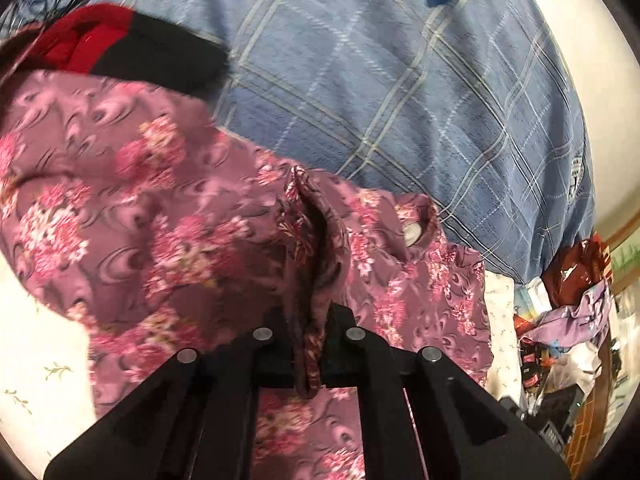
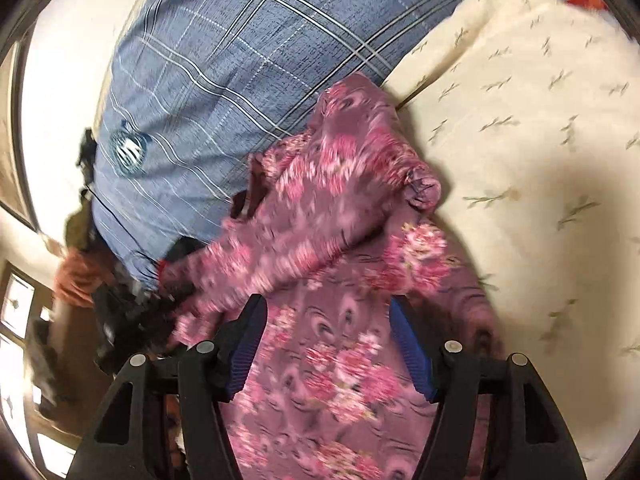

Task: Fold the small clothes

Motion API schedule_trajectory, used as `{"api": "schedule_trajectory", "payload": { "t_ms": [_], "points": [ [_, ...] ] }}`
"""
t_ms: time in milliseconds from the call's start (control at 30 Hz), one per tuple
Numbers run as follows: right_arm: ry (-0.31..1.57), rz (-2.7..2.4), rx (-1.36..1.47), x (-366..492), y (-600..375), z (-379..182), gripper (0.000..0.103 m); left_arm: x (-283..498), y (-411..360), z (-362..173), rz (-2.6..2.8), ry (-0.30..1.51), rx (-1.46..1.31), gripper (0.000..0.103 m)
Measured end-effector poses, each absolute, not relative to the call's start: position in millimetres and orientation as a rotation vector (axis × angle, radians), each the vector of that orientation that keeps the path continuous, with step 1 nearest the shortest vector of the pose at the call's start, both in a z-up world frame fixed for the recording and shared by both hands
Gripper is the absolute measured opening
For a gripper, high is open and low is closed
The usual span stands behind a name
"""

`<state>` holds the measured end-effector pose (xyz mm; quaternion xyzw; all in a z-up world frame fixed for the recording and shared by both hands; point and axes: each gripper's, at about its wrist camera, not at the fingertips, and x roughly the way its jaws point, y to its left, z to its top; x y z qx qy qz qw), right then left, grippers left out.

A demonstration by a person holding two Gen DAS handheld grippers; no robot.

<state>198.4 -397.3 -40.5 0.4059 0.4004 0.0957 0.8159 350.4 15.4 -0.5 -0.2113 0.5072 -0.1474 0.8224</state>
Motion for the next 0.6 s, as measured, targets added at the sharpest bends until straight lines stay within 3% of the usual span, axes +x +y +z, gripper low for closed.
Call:
{"api": "schedule_trajectory", "payload": {
  "t_ms": [300, 333, 367, 500, 600],
  "points": [
    [0.709, 0.132, 1.190, 241.4, -406.4, -67.4, 0.064, 355.6, 18.6, -4.4, -0.326, 1.110, -0.492, 0.004],
    [0.698, 0.122, 1.185, 245.4, -409.0, -64.6, 0.050, 354.1, 19.6, -3.9, -0.330, 1.111, -0.489, 0.004],
    [0.684, 0.118, 1.171, 244.6, -414.1, -63.0, 0.005, 352.9, 20.0, -4.4, -0.333, 1.114, -0.483, 0.005],
    [0.597, 0.041, 1.091, 224.2, -439.0, -46.1, 0.003, 348.4, 13.5, -31.8, -0.328, 1.189, -0.460, 0.005],
    [0.742, -0.031, 1.017, 222.2, -446.8, -71.6, 0.004, 345.6, 10.5, -53.3, -0.306, 1.219, -0.460, 0.007]
  ]
}}
